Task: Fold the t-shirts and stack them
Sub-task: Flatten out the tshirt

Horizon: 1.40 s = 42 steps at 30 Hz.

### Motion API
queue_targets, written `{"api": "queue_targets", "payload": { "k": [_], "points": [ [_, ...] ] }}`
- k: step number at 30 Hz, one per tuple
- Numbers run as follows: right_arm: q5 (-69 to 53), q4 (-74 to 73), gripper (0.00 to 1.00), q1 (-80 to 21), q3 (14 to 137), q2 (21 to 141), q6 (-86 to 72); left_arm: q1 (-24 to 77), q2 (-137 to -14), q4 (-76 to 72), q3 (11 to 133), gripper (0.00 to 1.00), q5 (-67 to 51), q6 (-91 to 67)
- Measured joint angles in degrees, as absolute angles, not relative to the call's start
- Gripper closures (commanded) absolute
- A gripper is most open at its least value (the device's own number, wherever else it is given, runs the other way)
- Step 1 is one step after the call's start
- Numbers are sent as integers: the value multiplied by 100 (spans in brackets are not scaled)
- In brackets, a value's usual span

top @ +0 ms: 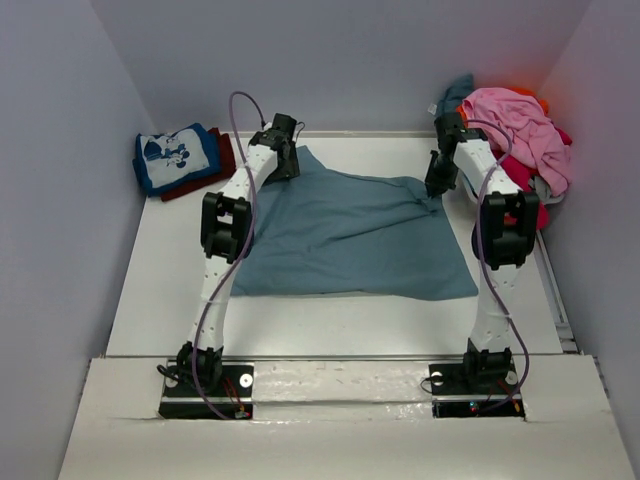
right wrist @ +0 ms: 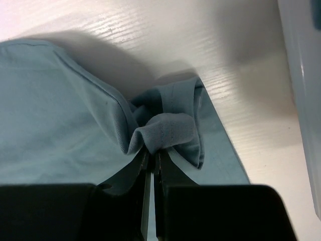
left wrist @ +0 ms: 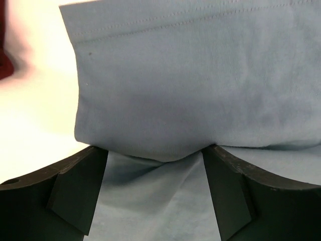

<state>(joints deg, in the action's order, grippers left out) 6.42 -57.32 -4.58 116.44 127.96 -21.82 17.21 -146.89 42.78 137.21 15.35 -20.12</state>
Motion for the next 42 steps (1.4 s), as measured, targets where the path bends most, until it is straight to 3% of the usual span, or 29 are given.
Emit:
{"api": "queue_targets", "payload": {
  "k": [23,30,34,41,42],
  "points": [
    [714,-5655,93,-495,11181,12398,-2182,1057,-14914,4099,13850,12,2102,-1916],
    [731,-5774,93,-495,12298,12991,-2187,1052,-14953,4143,13909,11,2128,-1946],
    [722,-5784,92,-495,13006,13625,-2152,1087,-14619,3726,13229,11,2150,-2012],
    [716,-5765,92,-495,13284,14140,-2060,1267,-14276,3706,12698,11,2255,-1986],
    [709,-5769,87,-495,13347,14195,-2047,1299,-14276,3721,12700,11,2274,-1977]
  ]
}}
